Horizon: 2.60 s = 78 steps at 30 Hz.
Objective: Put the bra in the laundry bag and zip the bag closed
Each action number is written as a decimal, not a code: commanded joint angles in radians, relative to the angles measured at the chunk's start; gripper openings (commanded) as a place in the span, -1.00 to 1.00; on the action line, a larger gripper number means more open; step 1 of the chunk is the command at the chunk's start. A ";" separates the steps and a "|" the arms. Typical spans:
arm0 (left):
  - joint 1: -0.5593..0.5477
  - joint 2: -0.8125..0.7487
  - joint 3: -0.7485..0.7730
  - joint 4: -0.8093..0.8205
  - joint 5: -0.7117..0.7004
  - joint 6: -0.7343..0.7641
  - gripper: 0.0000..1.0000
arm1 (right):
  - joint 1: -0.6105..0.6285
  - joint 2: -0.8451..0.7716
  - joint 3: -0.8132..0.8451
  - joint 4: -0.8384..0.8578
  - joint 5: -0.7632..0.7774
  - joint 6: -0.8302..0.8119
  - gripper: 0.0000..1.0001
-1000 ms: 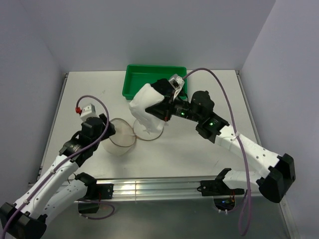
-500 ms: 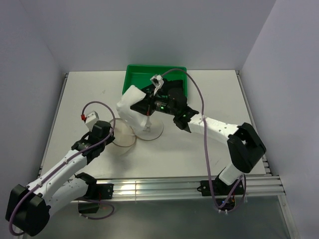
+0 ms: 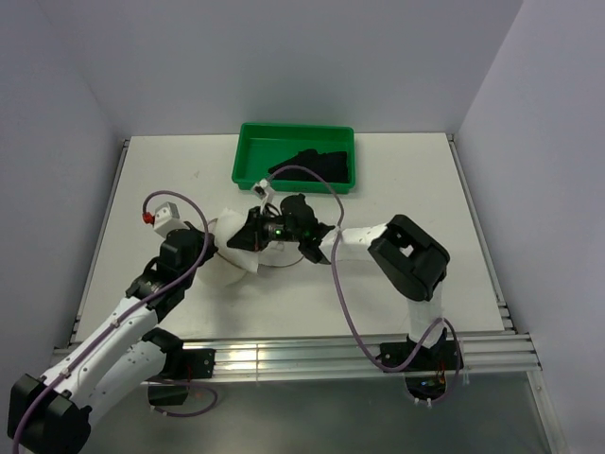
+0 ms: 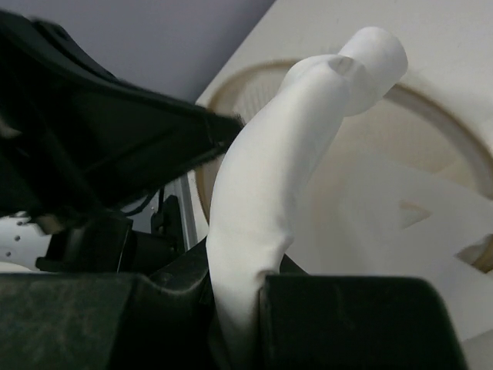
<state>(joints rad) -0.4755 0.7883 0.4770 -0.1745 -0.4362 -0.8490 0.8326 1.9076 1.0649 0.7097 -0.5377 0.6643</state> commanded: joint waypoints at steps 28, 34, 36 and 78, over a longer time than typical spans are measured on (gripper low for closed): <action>-0.021 -0.107 -0.032 0.142 0.513 -0.105 -1.00 | 0.109 -0.206 -0.063 -0.013 0.924 0.227 -1.00; -0.087 -0.092 -0.051 0.253 0.612 -0.229 -1.00 | 0.146 -0.078 0.118 -0.307 1.097 0.245 -1.00; -0.091 -0.104 -0.041 0.277 0.634 -0.263 -1.00 | 0.151 -0.047 0.113 -0.322 1.154 0.229 -1.00; -0.077 -0.130 -0.156 0.233 0.356 -0.114 -1.00 | -0.263 -0.457 -0.457 -0.638 0.730 -0.074 0.35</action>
<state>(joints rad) -0.5549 0.6510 0.3290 -0.0013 -0.0925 -0.9844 0.5758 1.4143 0.5922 0.0128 0.2214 0.5888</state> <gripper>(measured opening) 0.019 0.673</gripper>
